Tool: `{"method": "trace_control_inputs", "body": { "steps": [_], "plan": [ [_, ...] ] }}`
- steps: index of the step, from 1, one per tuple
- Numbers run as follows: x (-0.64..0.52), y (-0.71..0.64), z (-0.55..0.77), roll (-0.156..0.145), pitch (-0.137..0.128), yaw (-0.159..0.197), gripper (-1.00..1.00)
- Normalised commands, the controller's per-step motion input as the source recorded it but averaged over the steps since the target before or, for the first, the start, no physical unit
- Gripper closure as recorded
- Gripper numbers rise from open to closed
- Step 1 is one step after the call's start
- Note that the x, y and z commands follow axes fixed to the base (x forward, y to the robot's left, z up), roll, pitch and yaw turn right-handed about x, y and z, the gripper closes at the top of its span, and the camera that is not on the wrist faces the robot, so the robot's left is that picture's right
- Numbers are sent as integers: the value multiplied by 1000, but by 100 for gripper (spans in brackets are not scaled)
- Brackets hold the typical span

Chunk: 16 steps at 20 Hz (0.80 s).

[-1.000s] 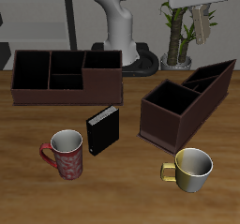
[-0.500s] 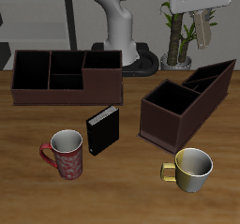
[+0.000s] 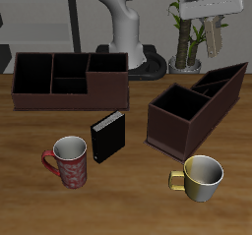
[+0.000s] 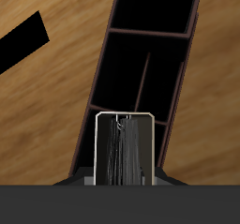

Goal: Place the yellow book into the left desk caddy's left compartment

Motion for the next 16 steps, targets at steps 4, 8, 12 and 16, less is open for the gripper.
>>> {"method": "trace_control_inputs", "body": {
  "steps": [4,8,12,16],
  "plan": [
    [-6,24,-140,5,23,-7,100],
    [12,14,-128,-2,21,-15,100],
    [-59,82,-190,21,26,6,100],
    [15,64,-169,12,27,11,100]
  ]
}}
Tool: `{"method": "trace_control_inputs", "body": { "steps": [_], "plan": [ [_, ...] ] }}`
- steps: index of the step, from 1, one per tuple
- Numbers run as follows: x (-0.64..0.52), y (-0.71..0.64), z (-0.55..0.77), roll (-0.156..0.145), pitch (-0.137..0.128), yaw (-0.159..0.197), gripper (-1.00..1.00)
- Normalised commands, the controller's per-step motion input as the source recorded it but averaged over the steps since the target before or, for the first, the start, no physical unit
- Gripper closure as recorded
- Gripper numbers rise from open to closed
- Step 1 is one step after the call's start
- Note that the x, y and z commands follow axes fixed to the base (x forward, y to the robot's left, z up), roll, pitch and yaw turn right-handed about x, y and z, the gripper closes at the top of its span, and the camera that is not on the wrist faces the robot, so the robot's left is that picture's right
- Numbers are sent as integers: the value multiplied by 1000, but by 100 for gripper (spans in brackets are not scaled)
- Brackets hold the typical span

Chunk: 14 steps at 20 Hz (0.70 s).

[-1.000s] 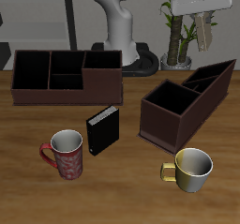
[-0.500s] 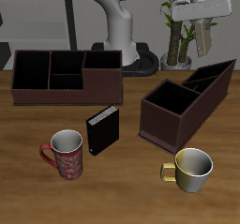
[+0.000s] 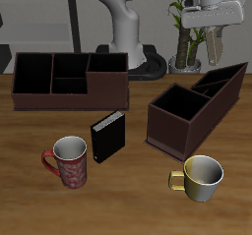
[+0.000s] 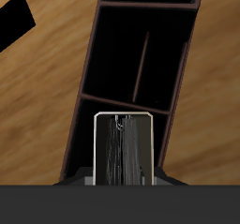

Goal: Place the yellow book into the left desk caddy's left compartment

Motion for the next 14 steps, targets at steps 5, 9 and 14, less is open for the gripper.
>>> {"method": "trace_control_inputs", "body": {
  "steps": [5,9,14],
  "plan": [
    [16,35,-218,8,32,2,100],
    [53,89,-206,10,20,25,100],
    [24,8,-182,4,28,-3,100]
  ]
}}
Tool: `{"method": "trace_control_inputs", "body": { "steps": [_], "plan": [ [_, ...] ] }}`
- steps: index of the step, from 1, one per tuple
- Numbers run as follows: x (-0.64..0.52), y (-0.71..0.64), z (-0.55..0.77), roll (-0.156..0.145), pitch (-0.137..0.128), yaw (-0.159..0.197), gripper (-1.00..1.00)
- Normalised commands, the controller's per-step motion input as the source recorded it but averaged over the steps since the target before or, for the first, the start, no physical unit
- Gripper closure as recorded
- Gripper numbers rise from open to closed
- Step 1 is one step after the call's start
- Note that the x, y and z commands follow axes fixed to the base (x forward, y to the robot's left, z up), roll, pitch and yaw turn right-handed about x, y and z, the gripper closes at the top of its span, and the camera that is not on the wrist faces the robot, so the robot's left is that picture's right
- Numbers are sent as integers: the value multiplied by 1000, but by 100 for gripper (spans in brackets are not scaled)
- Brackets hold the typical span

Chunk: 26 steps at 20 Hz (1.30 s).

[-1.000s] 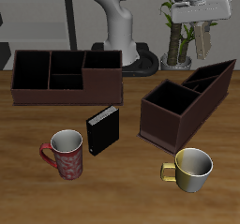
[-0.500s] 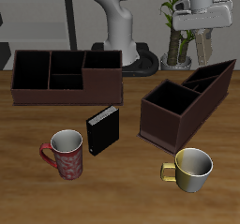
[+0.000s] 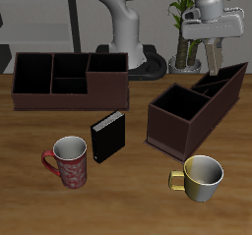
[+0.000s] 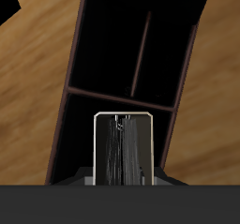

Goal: Place the yellow book into the left desk caddy's left compartment

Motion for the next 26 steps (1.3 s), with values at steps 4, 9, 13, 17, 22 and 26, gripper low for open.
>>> {"method": "trace_control_inputs", "body": {
  "steps": [4,9,13,17,22,26],
  "plan": [
    [40,63,-214,17,33,16,100],
    [85,38,-262,7,53,8,100],
    [87,24,-149,4,43,18,100],
    [104,0,-167,5,64,5,100],
    [101,6,-213,51,119,-31,-100],
    [-2,6,-28,34,47,-29,-100]
  ]
}}
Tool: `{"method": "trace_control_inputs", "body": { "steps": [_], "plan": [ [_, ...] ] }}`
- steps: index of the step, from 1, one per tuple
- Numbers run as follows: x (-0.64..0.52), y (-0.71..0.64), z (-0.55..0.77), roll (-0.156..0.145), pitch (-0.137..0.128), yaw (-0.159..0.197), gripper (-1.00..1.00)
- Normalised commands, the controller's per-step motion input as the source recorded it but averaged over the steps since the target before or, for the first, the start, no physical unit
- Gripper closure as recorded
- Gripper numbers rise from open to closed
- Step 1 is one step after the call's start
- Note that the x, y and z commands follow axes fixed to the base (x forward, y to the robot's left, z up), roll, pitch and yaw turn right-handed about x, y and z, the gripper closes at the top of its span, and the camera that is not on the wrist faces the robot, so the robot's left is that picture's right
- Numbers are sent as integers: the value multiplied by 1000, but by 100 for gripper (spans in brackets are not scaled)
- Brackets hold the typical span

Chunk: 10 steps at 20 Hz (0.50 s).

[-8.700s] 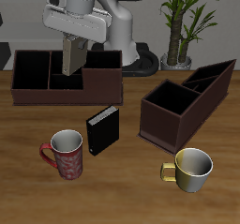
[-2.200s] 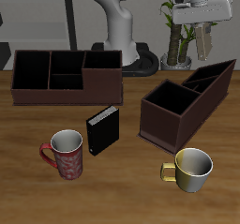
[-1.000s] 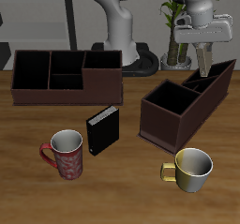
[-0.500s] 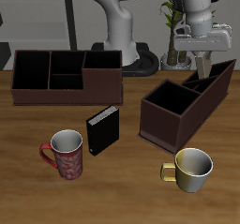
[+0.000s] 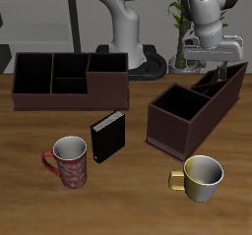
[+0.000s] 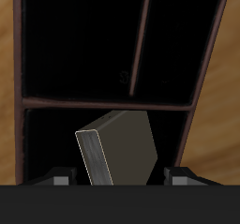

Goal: Place the yellow book into the left desk caddy's left compartment

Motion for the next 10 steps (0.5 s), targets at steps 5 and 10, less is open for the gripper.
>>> {"method": "trace_control_inputs", "body": {
  "steps": [5,10],
  "plan": [
    [13,-51,72,0,-12,-5,-100],
    [32,-187,145,-17,-29,-7,-100]
  ]
}}
